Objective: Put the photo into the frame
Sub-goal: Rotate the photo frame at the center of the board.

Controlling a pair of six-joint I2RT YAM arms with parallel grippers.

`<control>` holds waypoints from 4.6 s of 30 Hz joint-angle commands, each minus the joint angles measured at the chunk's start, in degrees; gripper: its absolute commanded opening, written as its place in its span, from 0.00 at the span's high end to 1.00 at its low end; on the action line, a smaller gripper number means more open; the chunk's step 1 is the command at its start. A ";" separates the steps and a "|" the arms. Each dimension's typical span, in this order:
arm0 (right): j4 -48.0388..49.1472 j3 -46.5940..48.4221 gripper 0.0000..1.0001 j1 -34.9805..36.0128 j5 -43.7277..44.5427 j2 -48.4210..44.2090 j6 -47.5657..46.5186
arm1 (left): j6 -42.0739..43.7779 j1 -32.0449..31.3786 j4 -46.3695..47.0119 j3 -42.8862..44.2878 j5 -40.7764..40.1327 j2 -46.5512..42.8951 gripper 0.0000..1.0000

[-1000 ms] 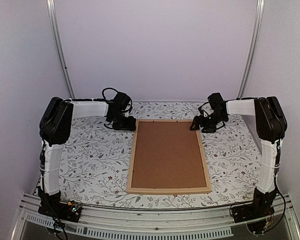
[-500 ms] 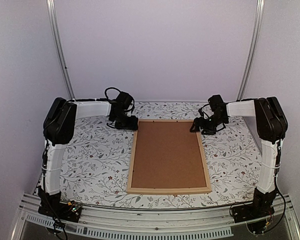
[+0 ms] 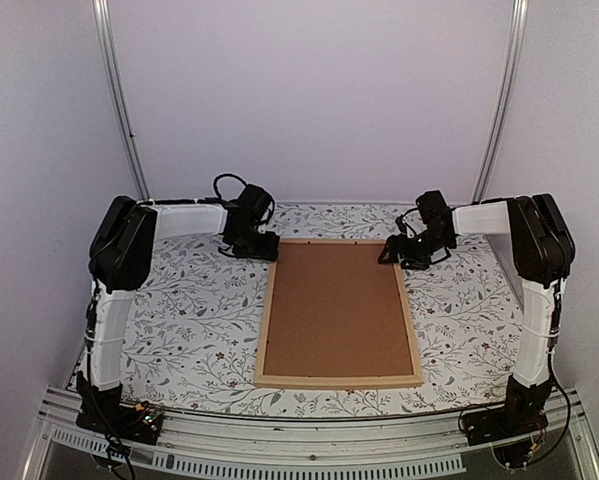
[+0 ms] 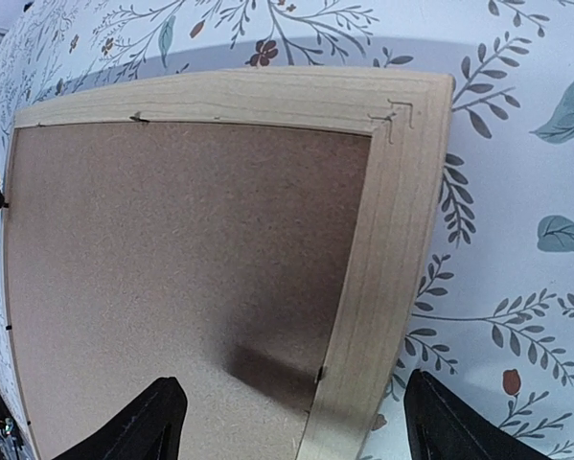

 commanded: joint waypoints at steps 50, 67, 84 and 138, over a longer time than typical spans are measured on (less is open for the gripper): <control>2.06 -5.05 0.20 2.07 -1.91 -2.01 3.46 | -2.19 -6.45 9.00 -13.56 1.29 -9.43 0.30; -4.18 -1.02 0.19 -3.37 6.82 -7.38 2.47 | -2.87 -3.11 13.21 -21.20 6.71 -12.90 0.27; -11.23 6.57 0.22 -3.24 14.17 -0.90 0.83 | -3.41 -3.67 15.92 -23.32 13.31 -12.20 0.32; -14.43 2.61 0.23 9.25 34.19 4.09 6.33 | -6.73 -12.58 16.75 -26.21 10.68 -10.96 0.40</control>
